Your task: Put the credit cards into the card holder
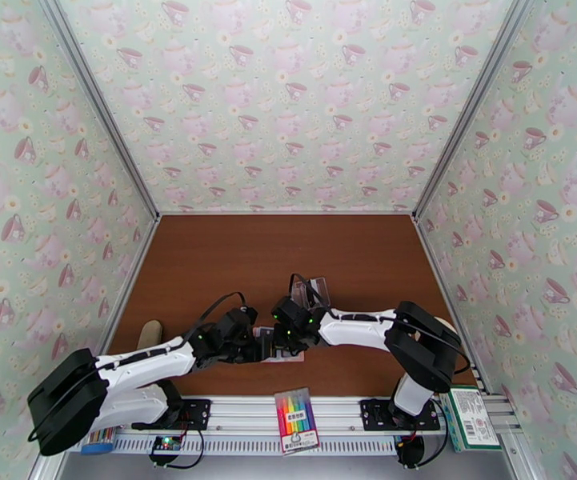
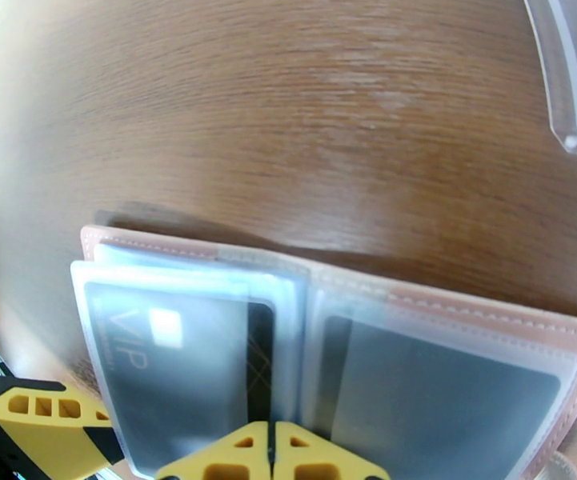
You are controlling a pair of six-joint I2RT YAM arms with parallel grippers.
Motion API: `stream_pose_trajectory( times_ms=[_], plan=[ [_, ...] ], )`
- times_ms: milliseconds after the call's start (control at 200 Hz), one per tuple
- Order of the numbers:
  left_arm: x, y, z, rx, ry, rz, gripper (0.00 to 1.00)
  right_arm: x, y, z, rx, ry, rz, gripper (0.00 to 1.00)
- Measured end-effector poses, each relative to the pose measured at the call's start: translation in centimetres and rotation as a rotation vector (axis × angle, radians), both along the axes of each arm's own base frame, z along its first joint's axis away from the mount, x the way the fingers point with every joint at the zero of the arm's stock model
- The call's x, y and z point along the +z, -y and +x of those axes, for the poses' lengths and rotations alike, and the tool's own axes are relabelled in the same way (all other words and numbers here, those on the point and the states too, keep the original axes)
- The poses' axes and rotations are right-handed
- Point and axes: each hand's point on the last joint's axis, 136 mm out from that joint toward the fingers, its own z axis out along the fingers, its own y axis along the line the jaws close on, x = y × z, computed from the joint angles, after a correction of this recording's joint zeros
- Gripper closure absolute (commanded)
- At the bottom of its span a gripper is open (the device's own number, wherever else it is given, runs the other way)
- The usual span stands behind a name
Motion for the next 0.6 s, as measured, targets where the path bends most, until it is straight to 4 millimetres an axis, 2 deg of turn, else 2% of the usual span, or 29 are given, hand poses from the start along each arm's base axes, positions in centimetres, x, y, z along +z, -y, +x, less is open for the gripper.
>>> stream_pose_trajectory(
  times_ms=[235, 396, 601],
  plan=[
    [0.1, 0.5, -0.1, -0.007, -0.005, -0.003, 0.50, 0.0, -0.1, 0.0, 0.001, 0.000, 0.001, 0.96],
    [0.5, 1.0, -0.1, -0.017, 0.001, -0.010, 0.50, 0.2, 0.0, 0.0, 0.006, 0.006, 0.002, 0.89],
    [1.0, 1.4, 0.1, -0.023, 0.010, -0.021, 0.50, 1.2, 0.7, 0.2, -0.003, 0.030, -0.012, 0.88]
  ],
)
